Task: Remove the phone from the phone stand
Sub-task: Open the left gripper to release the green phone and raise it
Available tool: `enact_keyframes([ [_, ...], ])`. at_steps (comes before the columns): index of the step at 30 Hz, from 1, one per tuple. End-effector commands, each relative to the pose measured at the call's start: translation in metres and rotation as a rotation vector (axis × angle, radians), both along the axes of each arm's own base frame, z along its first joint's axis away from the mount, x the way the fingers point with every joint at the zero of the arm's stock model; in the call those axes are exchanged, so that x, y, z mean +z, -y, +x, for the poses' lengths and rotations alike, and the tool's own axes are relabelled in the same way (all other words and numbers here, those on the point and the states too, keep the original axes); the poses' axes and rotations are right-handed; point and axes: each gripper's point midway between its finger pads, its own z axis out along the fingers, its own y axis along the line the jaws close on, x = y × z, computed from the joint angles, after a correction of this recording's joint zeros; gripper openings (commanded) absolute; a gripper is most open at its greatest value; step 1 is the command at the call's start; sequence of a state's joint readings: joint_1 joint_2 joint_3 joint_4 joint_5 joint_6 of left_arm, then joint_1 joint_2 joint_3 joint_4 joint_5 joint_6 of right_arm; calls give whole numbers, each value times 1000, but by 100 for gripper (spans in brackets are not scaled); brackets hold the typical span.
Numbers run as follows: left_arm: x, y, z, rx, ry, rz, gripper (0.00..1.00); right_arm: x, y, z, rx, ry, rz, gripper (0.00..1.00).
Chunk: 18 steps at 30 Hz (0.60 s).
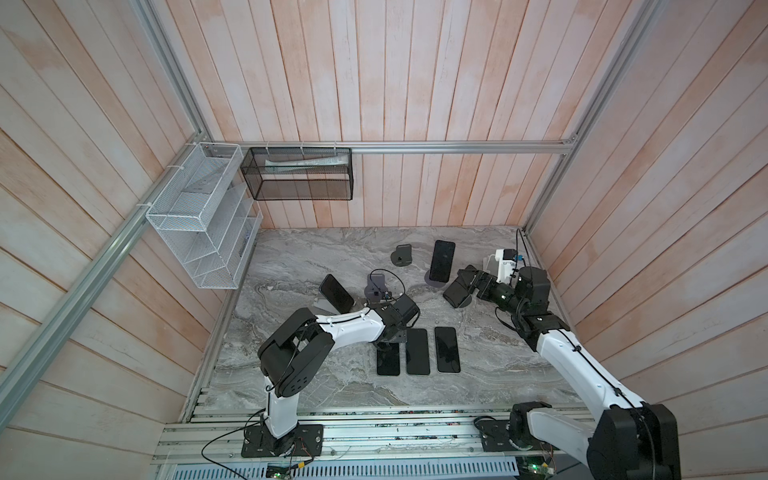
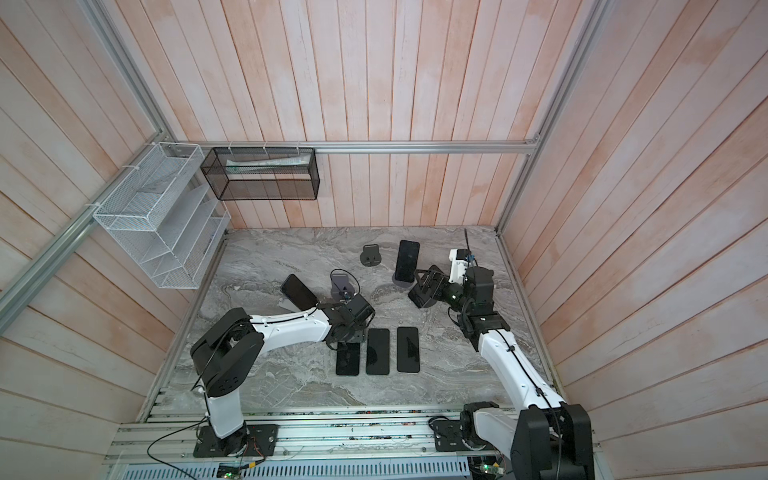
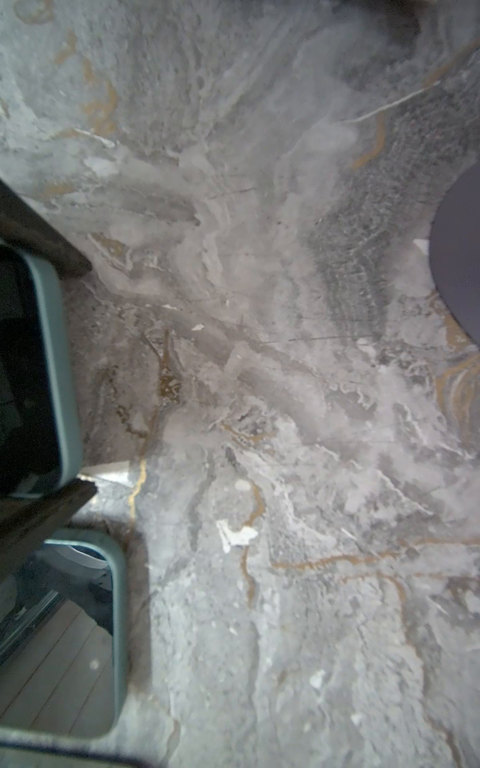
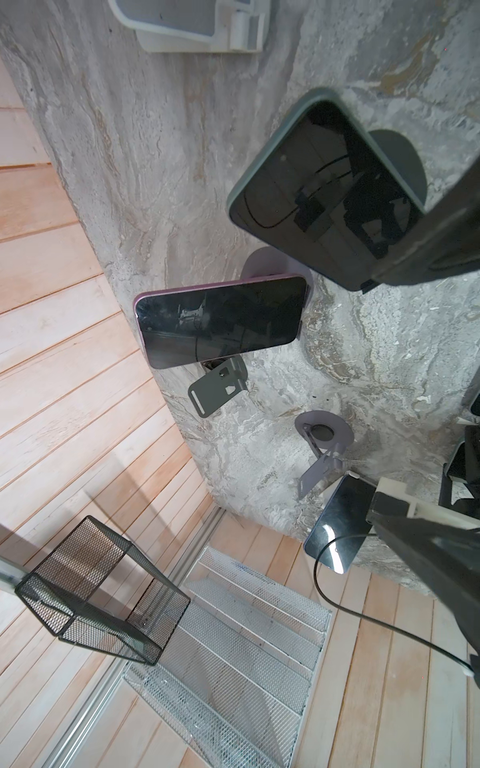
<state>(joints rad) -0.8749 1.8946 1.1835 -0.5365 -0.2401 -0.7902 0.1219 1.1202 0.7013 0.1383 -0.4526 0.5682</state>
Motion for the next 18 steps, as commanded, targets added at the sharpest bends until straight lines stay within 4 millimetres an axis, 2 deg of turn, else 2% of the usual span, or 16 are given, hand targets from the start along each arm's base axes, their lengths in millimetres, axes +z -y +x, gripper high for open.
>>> enact_keyframes([
  [1, -26, -6, -19, -12, -100, 44, 73, 17, 3, 0, -12, 20, -29, 88],
  [15, -14, 0, -16, -37, -89, 29, 80, 28, 1, -13, 10, 34, -20, 88],
  [18, -3, 0, -14, -42, -65, 25, 81, 29, 1, -16, 9, 34, -18, 88],
])
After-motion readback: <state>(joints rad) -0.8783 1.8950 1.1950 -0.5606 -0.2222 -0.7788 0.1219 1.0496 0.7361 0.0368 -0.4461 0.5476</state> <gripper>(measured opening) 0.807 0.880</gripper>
